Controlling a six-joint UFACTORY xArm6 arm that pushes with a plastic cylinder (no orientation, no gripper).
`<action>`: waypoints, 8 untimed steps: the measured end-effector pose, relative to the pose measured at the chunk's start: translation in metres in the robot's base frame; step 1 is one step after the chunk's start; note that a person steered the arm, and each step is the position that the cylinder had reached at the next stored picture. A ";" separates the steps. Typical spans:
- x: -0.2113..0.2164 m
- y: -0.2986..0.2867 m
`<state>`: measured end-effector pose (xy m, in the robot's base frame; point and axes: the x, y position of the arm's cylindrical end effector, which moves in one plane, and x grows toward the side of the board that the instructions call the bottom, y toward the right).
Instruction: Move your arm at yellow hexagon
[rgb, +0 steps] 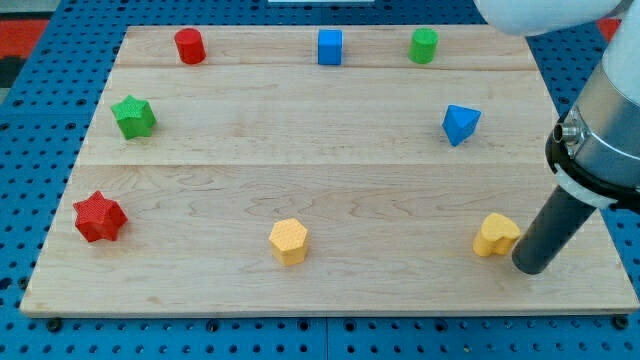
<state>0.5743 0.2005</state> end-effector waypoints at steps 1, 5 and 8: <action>0.000 0.001; -0.073 0.026; -0.141 0.077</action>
<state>0.4329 0.2773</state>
